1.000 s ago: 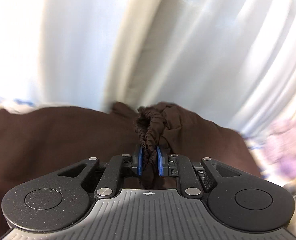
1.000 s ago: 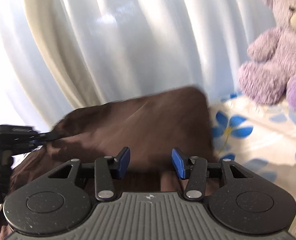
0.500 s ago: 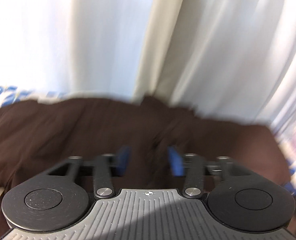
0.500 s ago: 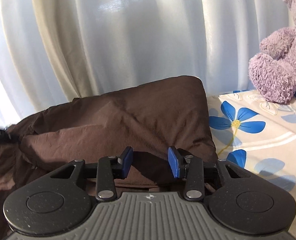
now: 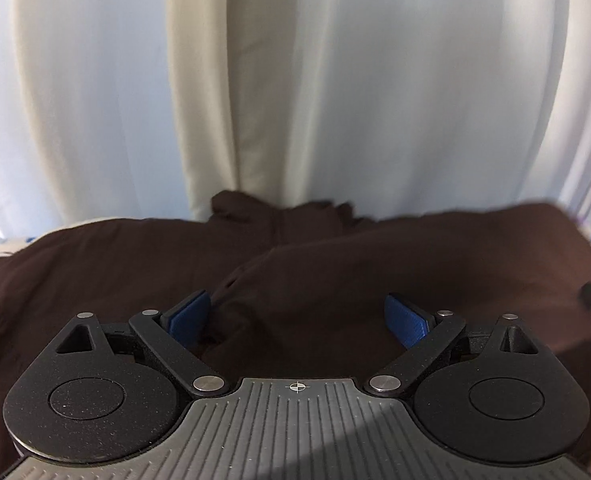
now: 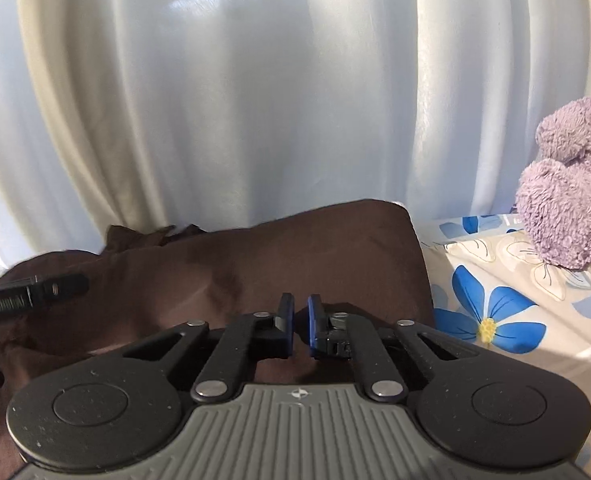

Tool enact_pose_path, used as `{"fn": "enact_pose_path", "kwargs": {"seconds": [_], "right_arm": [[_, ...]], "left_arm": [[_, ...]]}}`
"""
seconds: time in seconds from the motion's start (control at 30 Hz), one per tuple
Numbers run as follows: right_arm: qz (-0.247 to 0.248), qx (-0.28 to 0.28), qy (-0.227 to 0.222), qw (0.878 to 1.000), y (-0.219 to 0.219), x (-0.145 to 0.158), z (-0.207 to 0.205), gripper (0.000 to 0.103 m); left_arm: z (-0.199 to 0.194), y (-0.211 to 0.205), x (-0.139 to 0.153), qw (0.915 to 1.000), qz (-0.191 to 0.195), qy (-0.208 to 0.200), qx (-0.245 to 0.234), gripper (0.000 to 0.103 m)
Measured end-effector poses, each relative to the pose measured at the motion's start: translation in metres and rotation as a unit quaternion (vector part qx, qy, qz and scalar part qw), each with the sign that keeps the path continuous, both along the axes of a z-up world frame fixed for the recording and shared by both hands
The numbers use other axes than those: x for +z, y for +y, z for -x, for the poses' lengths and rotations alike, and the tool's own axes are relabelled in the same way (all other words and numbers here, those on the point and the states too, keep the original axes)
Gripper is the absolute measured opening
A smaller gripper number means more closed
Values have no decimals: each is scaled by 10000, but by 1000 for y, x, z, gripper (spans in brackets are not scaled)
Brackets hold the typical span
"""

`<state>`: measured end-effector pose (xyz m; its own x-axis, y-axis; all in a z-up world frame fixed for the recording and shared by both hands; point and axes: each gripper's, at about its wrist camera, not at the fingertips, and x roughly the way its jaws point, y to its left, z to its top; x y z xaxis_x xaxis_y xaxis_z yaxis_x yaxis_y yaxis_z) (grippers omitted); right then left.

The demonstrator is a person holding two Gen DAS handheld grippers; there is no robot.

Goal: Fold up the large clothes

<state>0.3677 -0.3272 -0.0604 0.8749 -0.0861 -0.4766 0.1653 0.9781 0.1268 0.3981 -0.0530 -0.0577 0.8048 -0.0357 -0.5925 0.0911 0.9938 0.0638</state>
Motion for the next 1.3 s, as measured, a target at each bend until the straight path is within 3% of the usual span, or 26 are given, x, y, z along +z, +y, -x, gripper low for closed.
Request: {"fn": "enact_pose_path", "kwargs": {"seconds": [0.07, 0.17, 0.2, 0.33, 0.5, 0.6, 0.67, 0.8, 0.97, 1.13, 1.3], "right_arm": [[186, 6, 55, 9998, -3, -18, -4, 0], [501, 75, -124, 9986, 2, -28, 2, 0], [550, 72, -95, 9984, 3, -27, 1, 0], [819, 64, 82, 9966, 10, -15, 0, 0], [599, -54, -98, 9981, 11, 7, -8, 0], [665, -51, 112, 9977, 11, -7, -25, 0], [792, 26, -5, 9969, 10, -22, -25, 0], [1031, -47, 52, 9946, 19, -22, -23, 0], [528, 189, -105, 9984, 36, -6, 21, 0], [721, 227, -34, 9971, 46, -34, 41, 0], [1036, 321, 76, 9941, 51, -35, 36, 0]], "left_arm": [[5, 11, -15, 10000, -90, -30, 20, 103], [-7, 39, -23, 9964, 751, 328, 224, 103], [-8, 43, -22, 9955, 839, 334, 287, 103], [-7, 43, -20, 9972, 601, 354, 256, 103], [-4, 41, -21, 9976, 556, 297, 269, 103], [-3, 43, -21, 9974, 621, 278, 255, 103], [-4, 43, -22, 9974, 622, 267, 250, 103], [-3, 44, -21, 9973, 641, 261, 250, 103], [2, 46, -20, 9971, 678, 275, 199, 103], [3, 45, -19, 9975, 585, 322, 217, 103], [8, 55, -10, 9949, 644, 673, 376, 103]]}}
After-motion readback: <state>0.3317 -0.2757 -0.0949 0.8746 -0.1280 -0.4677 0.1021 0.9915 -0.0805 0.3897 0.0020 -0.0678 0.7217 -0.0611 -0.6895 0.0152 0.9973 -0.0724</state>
